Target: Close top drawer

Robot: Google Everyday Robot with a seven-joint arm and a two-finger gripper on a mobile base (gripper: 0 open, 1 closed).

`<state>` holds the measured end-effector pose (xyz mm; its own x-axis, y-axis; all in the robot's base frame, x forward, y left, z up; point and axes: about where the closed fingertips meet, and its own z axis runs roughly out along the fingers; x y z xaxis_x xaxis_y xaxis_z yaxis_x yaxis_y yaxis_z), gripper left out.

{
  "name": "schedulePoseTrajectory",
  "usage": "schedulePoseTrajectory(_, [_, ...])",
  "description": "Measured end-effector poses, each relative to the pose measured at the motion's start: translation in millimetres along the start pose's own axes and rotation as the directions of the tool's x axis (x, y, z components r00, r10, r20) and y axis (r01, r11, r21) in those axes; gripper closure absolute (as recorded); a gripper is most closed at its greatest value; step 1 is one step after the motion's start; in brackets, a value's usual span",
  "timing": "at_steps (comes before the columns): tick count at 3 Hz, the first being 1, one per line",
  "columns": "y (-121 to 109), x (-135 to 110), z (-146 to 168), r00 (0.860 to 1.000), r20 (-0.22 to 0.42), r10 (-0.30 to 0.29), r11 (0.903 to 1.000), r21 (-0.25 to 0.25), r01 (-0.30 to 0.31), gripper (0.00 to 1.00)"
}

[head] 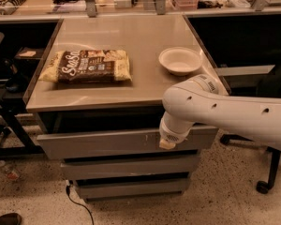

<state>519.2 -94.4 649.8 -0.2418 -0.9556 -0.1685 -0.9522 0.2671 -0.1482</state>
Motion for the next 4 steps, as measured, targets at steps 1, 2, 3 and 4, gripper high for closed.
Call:
schedulePoseTrajectory(1, [-0.3, -0.7, 0.0, 1.000, 0.000, -0.001, 1.0000, 0.001, 0.001, 0.81])
schedulePoseTrajectory(2, [-0.3, -0.7, 0.0, 1.000, 0.000, -0.001, 1.0000, 0.001, 0.001, 0.58])
schedulePoseTrajectory(3, [-0.3, -0.7, 0.0, 1.000, 0.000, -0.001, 1.0000, 0.001, 0.001, 0.34])
schedulePoseTrajectory(4, [-0.3, -0.7, 0.0, 1.000, 0.000, -0.001, 1.0000, 0.001, 0.001, 0.11])
